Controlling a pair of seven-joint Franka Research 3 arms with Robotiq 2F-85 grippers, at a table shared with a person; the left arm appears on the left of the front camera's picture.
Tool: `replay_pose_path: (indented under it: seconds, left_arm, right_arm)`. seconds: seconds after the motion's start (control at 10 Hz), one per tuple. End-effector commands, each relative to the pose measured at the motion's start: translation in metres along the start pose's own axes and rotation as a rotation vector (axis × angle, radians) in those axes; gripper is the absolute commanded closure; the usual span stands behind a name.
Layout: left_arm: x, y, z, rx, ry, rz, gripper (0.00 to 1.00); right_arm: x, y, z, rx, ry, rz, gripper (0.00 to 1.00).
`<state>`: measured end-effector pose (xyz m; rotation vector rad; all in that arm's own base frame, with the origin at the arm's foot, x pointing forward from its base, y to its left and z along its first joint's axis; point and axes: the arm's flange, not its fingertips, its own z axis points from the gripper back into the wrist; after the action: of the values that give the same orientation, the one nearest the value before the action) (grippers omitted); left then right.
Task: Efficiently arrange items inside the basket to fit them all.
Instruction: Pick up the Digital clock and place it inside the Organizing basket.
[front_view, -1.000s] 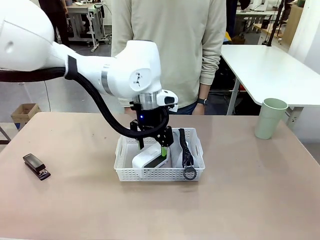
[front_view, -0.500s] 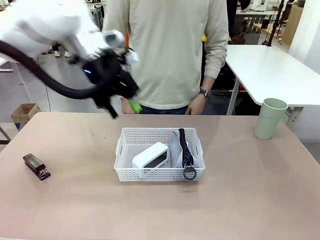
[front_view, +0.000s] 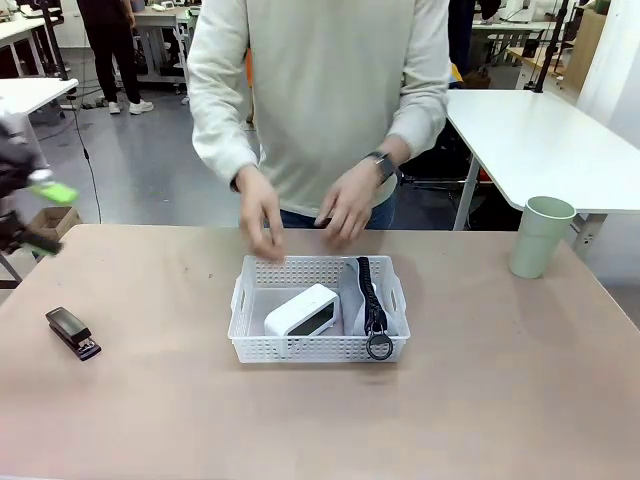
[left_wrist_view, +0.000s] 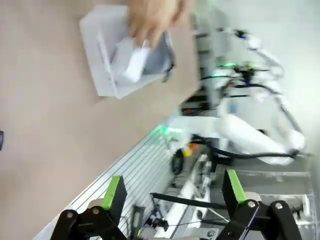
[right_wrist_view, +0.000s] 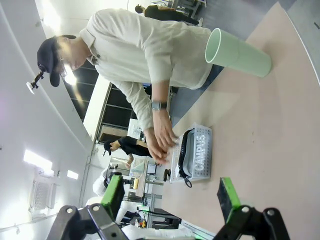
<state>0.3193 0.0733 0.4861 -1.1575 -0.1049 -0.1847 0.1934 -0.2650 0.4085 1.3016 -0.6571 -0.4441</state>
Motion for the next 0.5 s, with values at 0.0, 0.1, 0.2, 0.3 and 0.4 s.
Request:
replay_pose_path:
  seconds: [0.0,0.1,0.2,0.3,0.4]
  left_arm:
    - [-0.029,0.053,0.031,-0.31,-0.108,-0.012,0.0]
    - [-0.051,0.078,0.041,-0.365,-0.192,-0.015,0.0]
    - [-0.064,0.1,0.044,-0.416,-0.231,0.095,0.0]
    - [-0.053,0.054,0.039,-0.26,-0.151,-0.013,0.0]
    - [-0.053,0.054,0.039,-0.26,-0.151,-0.013,0.0]
  right_arm:
    - [0.0,0.002,-0.001,0.02,-0.014,0.031,0.0]
    - [0.0,0.002,-0.001,0.02,-0.014,0.031,0.0]
    - [0.0,0.002,-0.001,0.02,-0.014,0.031,0.0]
    - [0.0,0.002,-0.001,0.02,-0.014,0.031,0.0]
    - [0.0,0.002,-0.001,0.02,-0.014,0.031,0.0]
